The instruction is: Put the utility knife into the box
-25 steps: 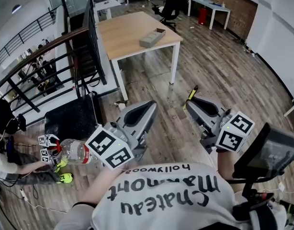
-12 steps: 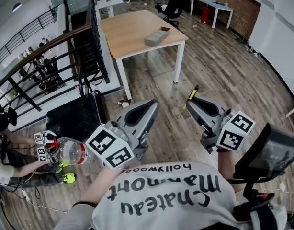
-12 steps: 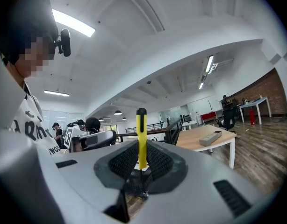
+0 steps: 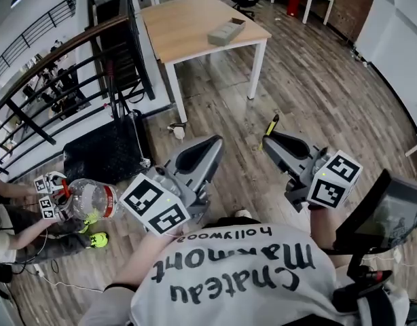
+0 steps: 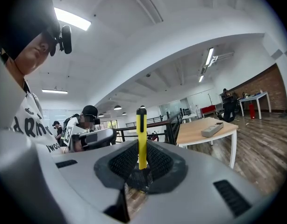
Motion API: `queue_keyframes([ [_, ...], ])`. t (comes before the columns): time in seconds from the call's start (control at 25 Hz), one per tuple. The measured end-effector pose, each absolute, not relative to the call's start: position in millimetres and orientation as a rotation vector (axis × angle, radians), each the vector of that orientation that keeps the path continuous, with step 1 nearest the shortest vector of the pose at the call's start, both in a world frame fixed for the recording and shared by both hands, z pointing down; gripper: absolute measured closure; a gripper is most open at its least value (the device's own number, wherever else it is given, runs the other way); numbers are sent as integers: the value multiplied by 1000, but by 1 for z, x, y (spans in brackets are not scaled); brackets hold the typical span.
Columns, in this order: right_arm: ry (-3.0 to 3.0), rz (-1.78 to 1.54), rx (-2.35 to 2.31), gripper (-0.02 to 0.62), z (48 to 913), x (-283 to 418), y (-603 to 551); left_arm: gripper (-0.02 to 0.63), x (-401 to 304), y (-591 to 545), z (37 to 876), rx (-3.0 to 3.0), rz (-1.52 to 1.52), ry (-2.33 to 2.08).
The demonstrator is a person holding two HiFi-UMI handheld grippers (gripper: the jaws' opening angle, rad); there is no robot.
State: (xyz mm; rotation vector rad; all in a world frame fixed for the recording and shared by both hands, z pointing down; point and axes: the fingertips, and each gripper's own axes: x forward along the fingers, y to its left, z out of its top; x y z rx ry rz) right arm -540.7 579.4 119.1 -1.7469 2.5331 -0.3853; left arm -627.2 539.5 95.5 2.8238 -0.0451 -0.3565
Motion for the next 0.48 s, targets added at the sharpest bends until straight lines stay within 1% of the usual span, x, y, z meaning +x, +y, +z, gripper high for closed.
queue_keyframes([
  [0.24,2608,-363,-1695,538,123,-544,561,600,-627,523,102,2809,-382,-114],
  [0.48,2628,-346,-1679,538,127,-516,544,600,-600,511,105,2818,-397,-123],
])
